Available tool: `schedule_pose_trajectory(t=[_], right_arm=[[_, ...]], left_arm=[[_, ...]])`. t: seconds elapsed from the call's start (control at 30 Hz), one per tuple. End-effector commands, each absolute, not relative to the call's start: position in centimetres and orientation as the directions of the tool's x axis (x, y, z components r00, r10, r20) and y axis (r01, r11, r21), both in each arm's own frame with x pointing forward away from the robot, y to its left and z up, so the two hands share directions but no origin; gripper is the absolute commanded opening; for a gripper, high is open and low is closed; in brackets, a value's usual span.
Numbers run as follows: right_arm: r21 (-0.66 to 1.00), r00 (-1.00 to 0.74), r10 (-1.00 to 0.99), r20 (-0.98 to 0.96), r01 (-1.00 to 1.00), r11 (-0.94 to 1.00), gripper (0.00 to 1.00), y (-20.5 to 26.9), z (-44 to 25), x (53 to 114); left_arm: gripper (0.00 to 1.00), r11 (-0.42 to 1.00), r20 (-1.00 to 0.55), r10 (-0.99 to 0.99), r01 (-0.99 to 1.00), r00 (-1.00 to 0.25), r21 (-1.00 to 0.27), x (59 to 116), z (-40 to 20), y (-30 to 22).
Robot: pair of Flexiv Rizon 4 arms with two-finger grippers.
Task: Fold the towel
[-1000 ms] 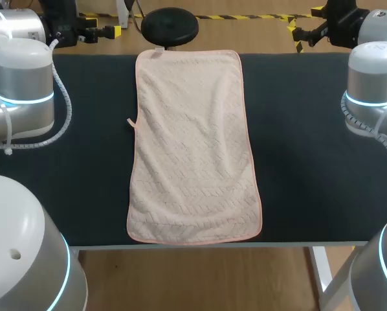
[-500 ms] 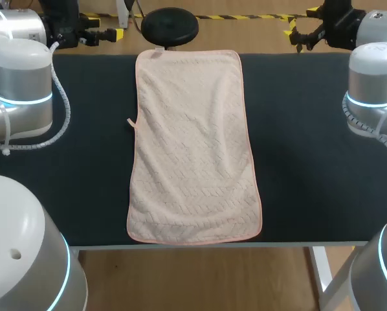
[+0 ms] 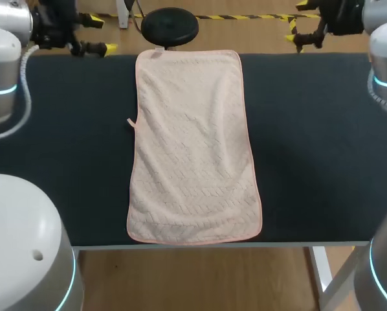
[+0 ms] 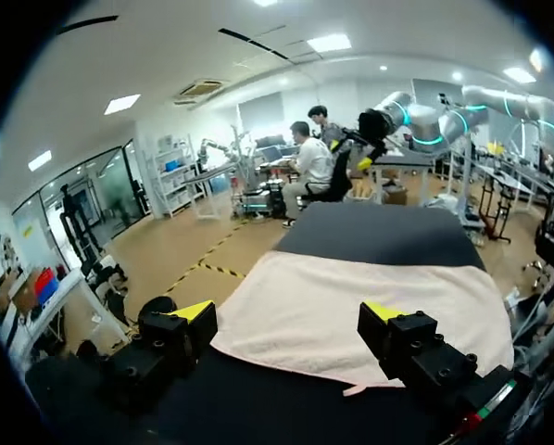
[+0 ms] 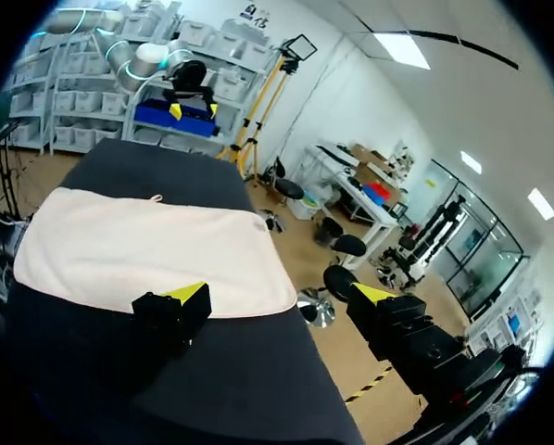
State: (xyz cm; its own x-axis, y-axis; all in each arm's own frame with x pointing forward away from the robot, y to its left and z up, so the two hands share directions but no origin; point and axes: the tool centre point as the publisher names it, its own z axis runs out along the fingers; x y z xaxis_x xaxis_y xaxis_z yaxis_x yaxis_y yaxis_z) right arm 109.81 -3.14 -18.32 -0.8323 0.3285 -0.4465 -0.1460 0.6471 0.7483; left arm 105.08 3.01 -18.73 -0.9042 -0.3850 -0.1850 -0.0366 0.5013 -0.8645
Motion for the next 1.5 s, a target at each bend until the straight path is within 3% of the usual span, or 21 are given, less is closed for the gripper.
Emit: schedule_pose_trajectory(t=[0.03, 0.57, 0.97, 1.5], right_arm=[[0.683, -0.935, 0.016, -0.353, -0.246, 0.688, 1.0, -3.5, -17.9, 110.3], [0.683, -0.935, 0.016, -0.353, -0.246, 0.688, 1.0, -3.5, -17.9, 110.3], [0.493, -0.92, -0.145, -0.363, -0.322, 0.808, 1.0, 0.8, -18.8, 107.8], [0.255, -0.922, -0.238, -0.305, -0.32, 0.913, 1.0, 5.2, -22.4, 105.4]], left_arm=[[1.0, 0.667, -0.25, 0.064, 0.227, -0.966, -0.71, 104.9, -18.0, 3.7], [1.0, 0.667, -0.25, 0.064, 0.227, -0.966, -0.71, 104.9, -18.0, 3.7], [1.0, 0.789, -0.193, 0.192, 0.268, -0.962, -0.553, 103.0, -19.1, -0.5], [1.0, 0.922, -0.18, 0.17, 0.22, -0.969, -0.317, 100.9, -23.2, -2.3]])
